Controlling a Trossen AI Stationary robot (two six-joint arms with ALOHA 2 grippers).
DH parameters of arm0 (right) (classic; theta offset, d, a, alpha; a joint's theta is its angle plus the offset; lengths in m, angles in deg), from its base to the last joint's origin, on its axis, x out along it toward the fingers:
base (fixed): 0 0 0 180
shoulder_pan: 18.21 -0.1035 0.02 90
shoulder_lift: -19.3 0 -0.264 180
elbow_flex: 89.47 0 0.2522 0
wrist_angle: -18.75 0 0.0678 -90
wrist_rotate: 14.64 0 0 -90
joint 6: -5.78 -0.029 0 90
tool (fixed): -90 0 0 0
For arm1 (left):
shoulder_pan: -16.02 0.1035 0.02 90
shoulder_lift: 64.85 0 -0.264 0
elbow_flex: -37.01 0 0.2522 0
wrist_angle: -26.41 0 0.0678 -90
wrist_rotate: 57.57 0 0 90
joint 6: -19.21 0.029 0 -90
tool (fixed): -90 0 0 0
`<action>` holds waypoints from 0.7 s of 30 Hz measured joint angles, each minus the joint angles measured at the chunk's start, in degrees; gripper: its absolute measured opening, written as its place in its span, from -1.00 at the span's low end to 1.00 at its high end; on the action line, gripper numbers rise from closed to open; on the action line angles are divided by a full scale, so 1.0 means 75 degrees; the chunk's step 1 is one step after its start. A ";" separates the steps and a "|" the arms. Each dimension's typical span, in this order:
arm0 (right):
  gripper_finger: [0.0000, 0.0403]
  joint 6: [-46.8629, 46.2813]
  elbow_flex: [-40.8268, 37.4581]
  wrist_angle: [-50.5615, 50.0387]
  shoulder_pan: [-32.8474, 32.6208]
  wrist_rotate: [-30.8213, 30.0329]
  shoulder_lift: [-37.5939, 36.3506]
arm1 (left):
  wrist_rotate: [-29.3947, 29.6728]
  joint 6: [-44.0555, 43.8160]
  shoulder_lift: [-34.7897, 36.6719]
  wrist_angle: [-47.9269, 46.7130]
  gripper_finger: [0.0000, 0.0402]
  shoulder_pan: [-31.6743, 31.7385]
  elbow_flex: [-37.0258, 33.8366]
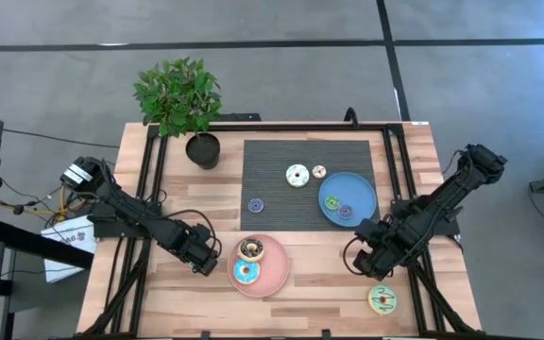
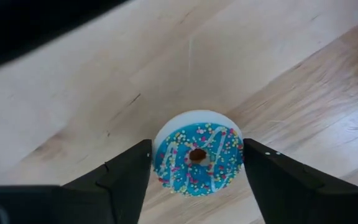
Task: Pick & Place donuts
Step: Put the small blue donut onto the blue plate
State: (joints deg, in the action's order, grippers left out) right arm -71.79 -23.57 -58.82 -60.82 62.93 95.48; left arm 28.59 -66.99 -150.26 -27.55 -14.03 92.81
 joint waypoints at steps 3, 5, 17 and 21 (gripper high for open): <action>0.52 0.0002 0.0000 0.0000 0.0000 -0.0006 0.0000 | 0.0000 0.0031 0.0000 0.0000 0.08 0.0000 0.0000; 0.52 0.0004 0.0000 -0.0002 0.0000 -0.0006 0.0000 | 0.0000 0.0058 0.0000 -0.0001 0.03 0.0000 0.0000; 0.52 0.0025 0.0000 -0.0003 0.0003 -0.0201 0.0000 | -0.0408 0.0431 0.0000 -0.0182 0.00 0.0219 0.0108; 0.52 0.0023 0.0002 0.0000 0.0000 -0.0364 0.0000 | -0.0593 0.0836 0.0000 -0.0712 0.00 0.0553 0.0357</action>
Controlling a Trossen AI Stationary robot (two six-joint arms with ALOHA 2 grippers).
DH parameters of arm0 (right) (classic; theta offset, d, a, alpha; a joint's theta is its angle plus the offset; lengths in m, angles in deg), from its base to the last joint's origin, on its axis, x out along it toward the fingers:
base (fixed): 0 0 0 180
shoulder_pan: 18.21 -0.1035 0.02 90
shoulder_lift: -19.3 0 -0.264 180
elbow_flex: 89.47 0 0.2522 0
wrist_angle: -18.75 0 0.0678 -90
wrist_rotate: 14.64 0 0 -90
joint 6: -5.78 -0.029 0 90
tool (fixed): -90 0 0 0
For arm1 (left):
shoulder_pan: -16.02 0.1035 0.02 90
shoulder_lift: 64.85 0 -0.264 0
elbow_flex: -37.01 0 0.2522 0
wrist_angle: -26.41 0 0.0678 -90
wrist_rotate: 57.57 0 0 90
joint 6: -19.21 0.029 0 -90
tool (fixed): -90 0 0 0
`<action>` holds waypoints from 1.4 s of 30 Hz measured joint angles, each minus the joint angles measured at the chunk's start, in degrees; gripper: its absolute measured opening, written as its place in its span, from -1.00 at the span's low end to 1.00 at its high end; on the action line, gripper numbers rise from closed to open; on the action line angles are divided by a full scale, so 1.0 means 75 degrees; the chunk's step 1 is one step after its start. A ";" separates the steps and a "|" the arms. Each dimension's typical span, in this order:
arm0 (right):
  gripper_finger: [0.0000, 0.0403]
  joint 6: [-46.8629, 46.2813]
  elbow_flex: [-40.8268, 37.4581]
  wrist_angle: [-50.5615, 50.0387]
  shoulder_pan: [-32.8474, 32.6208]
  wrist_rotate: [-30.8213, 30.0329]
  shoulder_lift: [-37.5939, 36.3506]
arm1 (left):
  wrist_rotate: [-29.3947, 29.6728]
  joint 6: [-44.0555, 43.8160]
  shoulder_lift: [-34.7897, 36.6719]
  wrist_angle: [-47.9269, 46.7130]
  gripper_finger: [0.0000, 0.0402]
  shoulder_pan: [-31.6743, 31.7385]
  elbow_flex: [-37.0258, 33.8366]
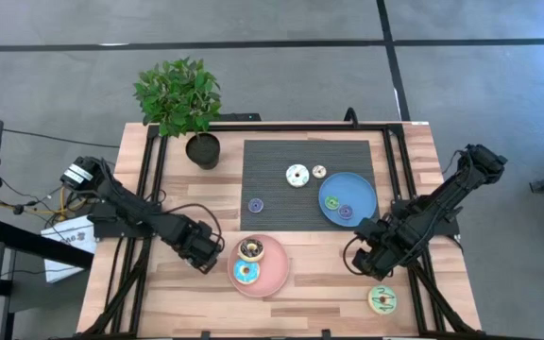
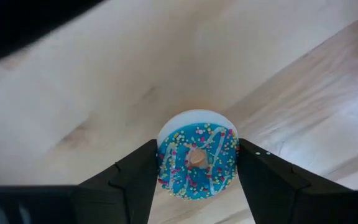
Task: Pick & Place donuts
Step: Put the small blue donut onto the blue plate
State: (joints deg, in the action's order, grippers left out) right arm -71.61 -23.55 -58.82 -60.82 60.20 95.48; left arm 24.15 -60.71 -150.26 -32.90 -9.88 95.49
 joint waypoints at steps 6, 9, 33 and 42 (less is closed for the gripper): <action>0.52 -0.0007 0.0001 0.0000 0.0000 -0.0006 0.0000 | 0.0371 0.0844 0.0000 -0.0660 0.00 0.0829 0.0618; 0.52 -0.0016 0.0001 -0.0008 -0.0044 -0.0006 0.0000 | 0.0707 0.1418 0.0000 -0.0950 0.00 0.1421 0.1029; 0.52 -0.1697 0.0001 0.0282 -0.0164 0.0026 -0.0003 | 0.0576 0.8684 -0.2240 0.4751 -0.04 0.4544 0.3897; 0.52 -0.2091 0.0001 0.0411 0.0226 0.0023 -0.0003 | 0.0131 1.0233 -0.5485 0.2884 -0.04 0.4707 0.8002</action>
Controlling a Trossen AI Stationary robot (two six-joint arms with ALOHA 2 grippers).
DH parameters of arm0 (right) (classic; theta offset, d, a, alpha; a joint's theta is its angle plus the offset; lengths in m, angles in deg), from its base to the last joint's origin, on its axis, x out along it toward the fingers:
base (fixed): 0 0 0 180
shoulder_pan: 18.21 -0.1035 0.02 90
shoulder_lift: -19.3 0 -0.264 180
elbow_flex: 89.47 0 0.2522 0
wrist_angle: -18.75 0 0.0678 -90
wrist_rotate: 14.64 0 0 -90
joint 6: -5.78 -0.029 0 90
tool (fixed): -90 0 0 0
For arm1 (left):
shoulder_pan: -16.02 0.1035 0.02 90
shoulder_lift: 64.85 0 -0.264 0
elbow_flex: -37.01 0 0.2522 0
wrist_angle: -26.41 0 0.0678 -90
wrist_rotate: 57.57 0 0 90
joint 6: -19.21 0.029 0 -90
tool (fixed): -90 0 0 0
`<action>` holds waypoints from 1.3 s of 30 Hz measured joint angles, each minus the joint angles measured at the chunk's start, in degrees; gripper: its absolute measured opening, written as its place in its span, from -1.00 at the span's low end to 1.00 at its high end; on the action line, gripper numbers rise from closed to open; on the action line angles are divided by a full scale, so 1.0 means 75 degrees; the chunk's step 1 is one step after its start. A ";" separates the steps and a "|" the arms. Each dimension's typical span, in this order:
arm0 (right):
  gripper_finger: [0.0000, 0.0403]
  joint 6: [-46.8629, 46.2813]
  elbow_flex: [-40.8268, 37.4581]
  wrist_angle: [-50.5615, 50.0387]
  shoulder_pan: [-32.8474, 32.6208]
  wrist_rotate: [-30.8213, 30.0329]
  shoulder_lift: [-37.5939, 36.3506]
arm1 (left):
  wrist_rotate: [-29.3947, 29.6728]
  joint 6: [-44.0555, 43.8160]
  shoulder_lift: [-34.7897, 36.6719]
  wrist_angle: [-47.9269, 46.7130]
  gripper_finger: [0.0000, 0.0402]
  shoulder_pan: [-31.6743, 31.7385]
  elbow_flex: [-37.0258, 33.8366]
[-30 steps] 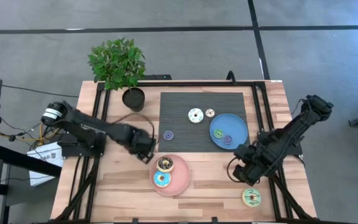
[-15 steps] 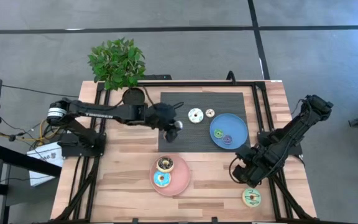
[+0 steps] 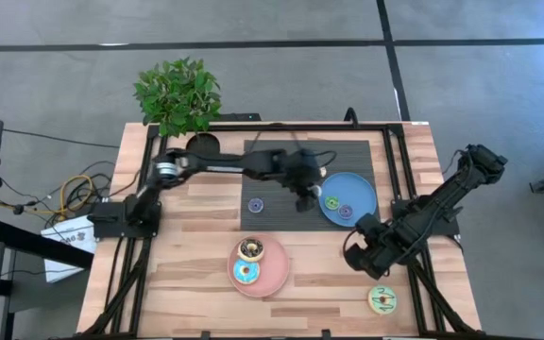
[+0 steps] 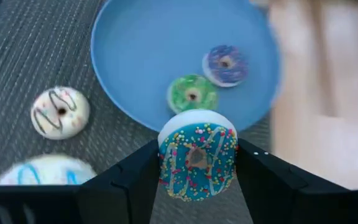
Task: Pick & Place donuts
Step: Put the small blue donut onto the blue plate
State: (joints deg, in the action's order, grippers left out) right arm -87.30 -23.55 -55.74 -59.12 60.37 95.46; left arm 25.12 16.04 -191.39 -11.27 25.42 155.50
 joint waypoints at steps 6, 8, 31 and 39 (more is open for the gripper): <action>0.52 0.0001 0.0000 0.0015 0.0309 -0.0003 0.0000 | 0.0058 0.0765 -0.1690 -0.1741 -0.04 0.0073 0.2824; 0.52 0.0003 0.0000 0.0007 0.0388 -0.0009 0.0000 | 0.0061 0.0804 -0.2119 -0.1934 -0.04 0.0065 0.3544; 0.52 -0.0123 0.0000 -0.0415 0.0407 -0.0023 0.0003 | 0.0182 0.1190 -0.2882 -0.0480 -0.04 0.0083 0.3878; 0.52 -0.0198 0.0000 -0.0469 0.0407 -0.0020 0.0000 | 0.0460 0.1006 -0.2900 -0.0632 -0.04 0.0117 0.3878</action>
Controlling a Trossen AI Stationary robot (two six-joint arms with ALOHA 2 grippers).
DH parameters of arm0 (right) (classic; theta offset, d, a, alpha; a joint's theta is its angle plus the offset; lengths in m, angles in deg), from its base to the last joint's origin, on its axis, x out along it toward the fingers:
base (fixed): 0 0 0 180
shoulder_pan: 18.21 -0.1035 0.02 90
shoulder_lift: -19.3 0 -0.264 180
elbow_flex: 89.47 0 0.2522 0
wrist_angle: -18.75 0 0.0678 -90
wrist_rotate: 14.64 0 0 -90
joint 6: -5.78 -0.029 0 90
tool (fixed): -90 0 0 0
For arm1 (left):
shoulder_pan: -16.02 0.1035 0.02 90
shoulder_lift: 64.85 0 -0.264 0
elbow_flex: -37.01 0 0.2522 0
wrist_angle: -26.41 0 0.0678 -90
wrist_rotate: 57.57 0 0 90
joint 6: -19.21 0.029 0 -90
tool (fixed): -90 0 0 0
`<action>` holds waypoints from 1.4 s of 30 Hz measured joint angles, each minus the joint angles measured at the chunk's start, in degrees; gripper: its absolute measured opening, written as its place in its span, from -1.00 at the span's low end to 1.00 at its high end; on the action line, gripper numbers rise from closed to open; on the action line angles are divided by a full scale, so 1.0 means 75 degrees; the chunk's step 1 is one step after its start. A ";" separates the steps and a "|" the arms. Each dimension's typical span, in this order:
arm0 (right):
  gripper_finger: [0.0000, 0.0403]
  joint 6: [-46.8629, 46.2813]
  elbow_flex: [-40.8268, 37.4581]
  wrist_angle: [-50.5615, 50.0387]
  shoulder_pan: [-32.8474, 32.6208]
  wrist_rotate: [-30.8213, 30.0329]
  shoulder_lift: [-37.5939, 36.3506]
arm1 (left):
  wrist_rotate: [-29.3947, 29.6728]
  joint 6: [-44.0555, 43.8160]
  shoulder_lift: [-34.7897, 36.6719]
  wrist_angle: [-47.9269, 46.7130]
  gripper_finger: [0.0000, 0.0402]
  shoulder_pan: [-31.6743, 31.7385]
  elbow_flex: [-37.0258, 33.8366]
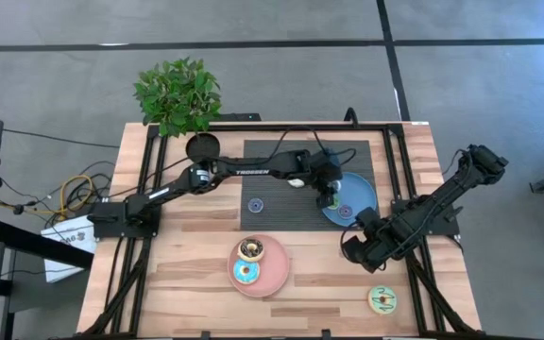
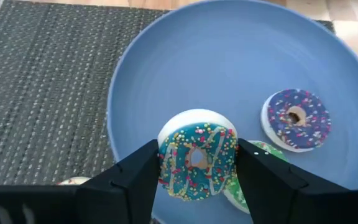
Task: Pick & Place donuts
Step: Put the small blue donut onto the blue plate
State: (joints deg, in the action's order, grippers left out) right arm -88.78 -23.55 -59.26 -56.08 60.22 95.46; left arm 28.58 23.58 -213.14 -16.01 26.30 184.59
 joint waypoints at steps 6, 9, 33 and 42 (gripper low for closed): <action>0.52 0.0000 0.0000 0.0024 0.0002 0.0000 0.0000 | 0.0029 -0.0420 0.0000 -0.0262 0.03 0.0027 0.0000; 0.52 0.0000 0.0000 0.0026 0.0000 0.0000 0.0000 | 0.0031 -0.0428 0.0000 -0.0381 0.08 0.0049 0.0000; 0.52 0.0004 0.0000 -0.0003 -0.0003 0.0000 0.0000 | 0.0143 -0.0576 0.0001 -0.0533 0.38 0.0079 0.0000; 0.52 0.0011 0.0000 0.0026 -0.0003 0.0000 0.0000 | -0.0034 -0.0923 0.0541 -0.0968 0.37 0.0199 0.0126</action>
State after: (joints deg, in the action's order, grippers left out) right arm -88.70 -23.55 -59.06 -56.10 60.22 95.46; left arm 28.32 16.66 -209.08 -23.27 27.80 185.53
